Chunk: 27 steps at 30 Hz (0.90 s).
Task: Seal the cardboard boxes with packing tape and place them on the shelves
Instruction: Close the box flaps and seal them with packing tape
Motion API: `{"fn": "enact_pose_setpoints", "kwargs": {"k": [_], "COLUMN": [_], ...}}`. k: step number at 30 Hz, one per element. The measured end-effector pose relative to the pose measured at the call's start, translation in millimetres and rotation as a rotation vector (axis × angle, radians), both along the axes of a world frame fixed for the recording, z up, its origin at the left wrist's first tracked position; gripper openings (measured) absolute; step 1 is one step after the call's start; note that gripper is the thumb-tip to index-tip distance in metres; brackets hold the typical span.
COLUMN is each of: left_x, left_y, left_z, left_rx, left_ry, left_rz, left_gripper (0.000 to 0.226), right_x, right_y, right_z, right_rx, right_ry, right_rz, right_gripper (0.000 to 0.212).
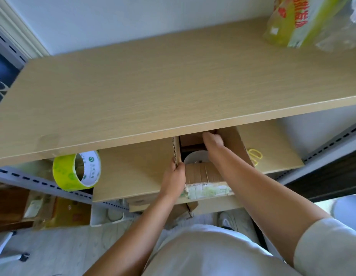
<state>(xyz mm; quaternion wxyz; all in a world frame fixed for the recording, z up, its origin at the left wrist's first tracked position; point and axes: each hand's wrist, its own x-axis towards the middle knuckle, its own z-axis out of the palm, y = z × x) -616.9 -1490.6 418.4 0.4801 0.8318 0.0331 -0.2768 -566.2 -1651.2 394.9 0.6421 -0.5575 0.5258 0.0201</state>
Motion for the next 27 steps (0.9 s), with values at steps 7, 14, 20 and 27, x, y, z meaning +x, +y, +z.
{"fn": "enact_pose_setpoints", "kwargs": {"k": [7, 14, 20, 27], "left_x": [-0.9, -8.1, 1.0, 11.0], "left_y": [-4.2, -9.9, -18.6, -11.2], "left_z": [-11.9, -15.8, -25.3, -43.9], "left_rx": [-0.026, -0.017, 0.116, 0.384], "left_ry": [-0.001, -0.032, -0.166, -0.351], "left_rz": [0.091, 0.113, -0.087, -0.297], "left_gripper": [0.038, 0.040, 0.073, 0.055], "right_x": [-4.6, -37.6, -93.8, -120.1], "right_y": [1.7, 2.5, -28.2, -18.2], "right_z": [-6.1, 36.6, 36.0, 9.2], "right_rx": [0.404, -0.624, -1.003, -0.677], "right_ry": [-0.293, -0.157, 0.034, -0.110], "right_rz": [-0.346, 0.590, 0.536, 0.686], "right_gripper": [0.013, 0.033, 0.033, 0.021]}}
